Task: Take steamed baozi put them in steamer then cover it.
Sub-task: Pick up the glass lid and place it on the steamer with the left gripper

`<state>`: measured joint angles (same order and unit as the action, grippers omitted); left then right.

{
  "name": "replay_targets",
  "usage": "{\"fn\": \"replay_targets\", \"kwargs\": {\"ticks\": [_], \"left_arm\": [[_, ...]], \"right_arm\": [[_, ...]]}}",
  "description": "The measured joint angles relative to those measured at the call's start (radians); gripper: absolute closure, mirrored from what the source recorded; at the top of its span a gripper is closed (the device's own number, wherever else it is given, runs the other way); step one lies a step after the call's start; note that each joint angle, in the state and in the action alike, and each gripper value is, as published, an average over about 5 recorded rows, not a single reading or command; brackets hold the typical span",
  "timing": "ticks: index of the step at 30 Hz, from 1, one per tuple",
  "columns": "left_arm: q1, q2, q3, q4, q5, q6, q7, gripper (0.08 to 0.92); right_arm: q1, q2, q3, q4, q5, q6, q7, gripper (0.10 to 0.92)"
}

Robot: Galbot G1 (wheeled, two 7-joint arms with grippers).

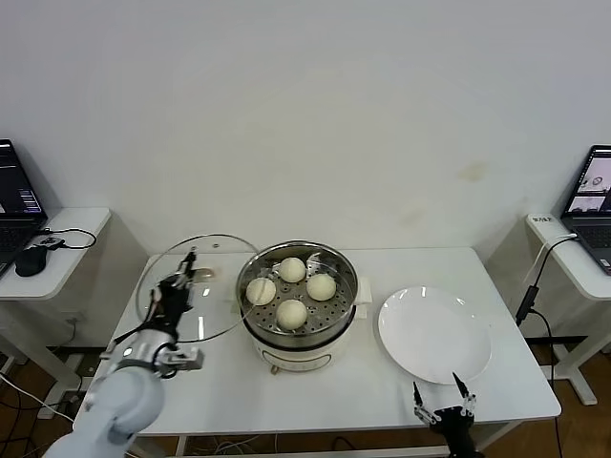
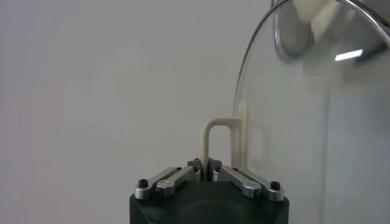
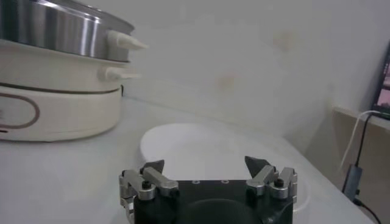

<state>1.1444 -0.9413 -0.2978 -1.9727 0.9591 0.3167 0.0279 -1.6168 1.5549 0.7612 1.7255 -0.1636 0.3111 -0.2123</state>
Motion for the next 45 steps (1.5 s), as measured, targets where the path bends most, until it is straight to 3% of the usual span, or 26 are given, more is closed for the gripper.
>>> {"fn": "replay_targets", "kwargs": {"ticks": [14, 26, 45], "left_arm": [[-0.206, -0.173, 0.254, 0.047, 0.227, 0.122, 0.179, 0.863], [-0.26, -0.322, 0.346, 0.129, 0.339, 0.144, 0.231, 0.863], [-0.268, -0.397, 0.351, 0.201, 0.373, 0.141, 0.245, 0.863]], "right_arm": [[0.011, 0.017, -0.036, -0.02, -0.105, 0.008, 0.039, 0.202], [0.017, 0.02, -0.049, -0.044, -0.13, 0.016, 0.049, 0.203], [0.011, 0.022, -0.067, -0.061, -0.145, 0.023, 0.049, 0.203]]}}
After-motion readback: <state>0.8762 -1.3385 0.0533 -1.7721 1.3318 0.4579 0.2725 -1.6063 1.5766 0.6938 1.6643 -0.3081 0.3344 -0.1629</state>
